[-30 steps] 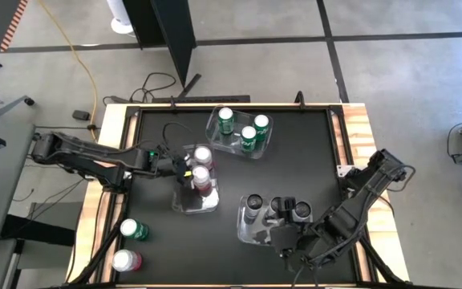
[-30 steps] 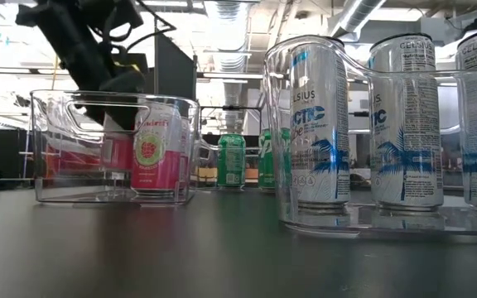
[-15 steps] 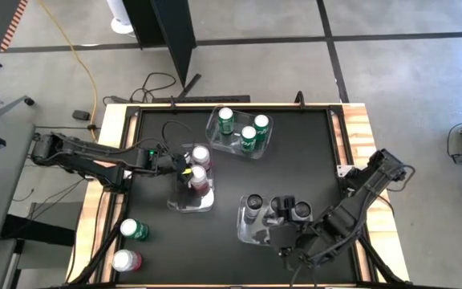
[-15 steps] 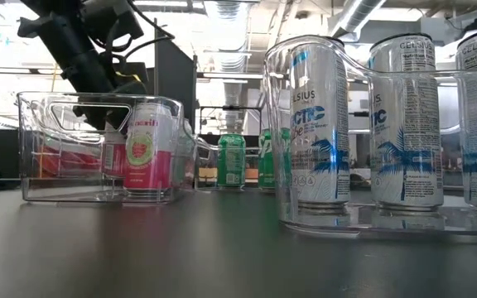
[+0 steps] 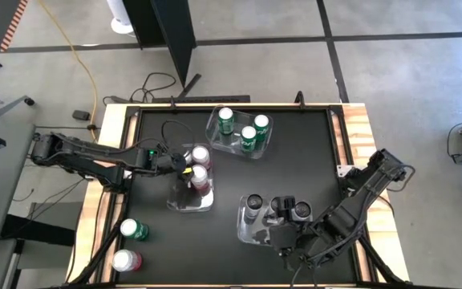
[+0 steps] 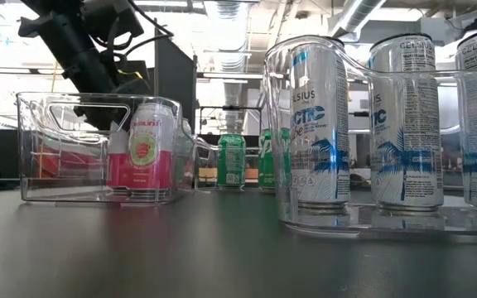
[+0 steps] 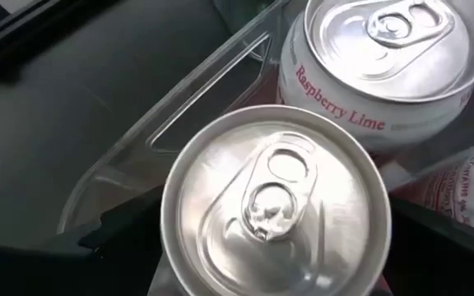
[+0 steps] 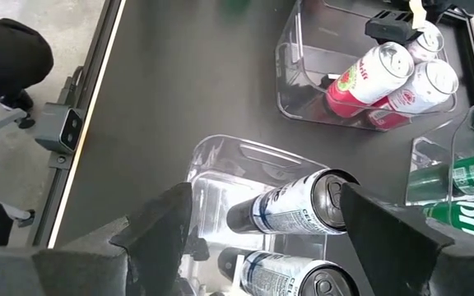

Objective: Sort soda cans
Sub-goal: Put the pink soda can into the center transparent bin, then put the green soda can into the top transparent bin

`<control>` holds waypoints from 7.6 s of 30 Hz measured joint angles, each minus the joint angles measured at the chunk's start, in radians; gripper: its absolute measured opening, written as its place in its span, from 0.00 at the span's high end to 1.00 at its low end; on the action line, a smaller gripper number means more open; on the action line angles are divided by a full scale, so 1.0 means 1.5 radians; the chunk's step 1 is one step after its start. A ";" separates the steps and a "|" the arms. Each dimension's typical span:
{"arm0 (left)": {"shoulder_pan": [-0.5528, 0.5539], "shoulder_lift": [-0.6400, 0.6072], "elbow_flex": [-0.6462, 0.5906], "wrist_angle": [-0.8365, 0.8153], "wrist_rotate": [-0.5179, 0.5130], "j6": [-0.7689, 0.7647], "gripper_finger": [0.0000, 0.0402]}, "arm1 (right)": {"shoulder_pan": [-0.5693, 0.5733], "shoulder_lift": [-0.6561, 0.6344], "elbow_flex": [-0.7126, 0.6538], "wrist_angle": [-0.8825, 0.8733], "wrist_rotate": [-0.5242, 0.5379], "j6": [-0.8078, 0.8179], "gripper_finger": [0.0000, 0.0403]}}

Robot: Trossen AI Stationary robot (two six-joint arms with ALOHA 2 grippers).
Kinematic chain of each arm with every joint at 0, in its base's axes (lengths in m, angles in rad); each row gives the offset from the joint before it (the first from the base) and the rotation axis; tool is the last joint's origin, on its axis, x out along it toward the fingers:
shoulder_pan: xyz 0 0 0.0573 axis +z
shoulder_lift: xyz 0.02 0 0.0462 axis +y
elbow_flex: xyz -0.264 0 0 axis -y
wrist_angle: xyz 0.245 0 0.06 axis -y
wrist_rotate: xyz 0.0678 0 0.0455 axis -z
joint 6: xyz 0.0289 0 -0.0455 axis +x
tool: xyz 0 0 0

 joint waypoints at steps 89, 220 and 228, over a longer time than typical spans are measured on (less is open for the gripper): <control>-0.726 0.172 0.282 -0.574 0.316 -0.962 0.08 | -0.007 0.000 -0.088 0.046 0.000 -0.087 0.19; 0.304 0.602 0.754 -0.359 0.329 0.537 0.27 | 0.023 0.000 -0.087 0.017 -0.002 -0.017 0.19; 0.303 0.602 0.754 -0.360 0.329 0.535 0.27 | 0.023 0.000 -0.087 0.018 -0.002 -0.017 0.19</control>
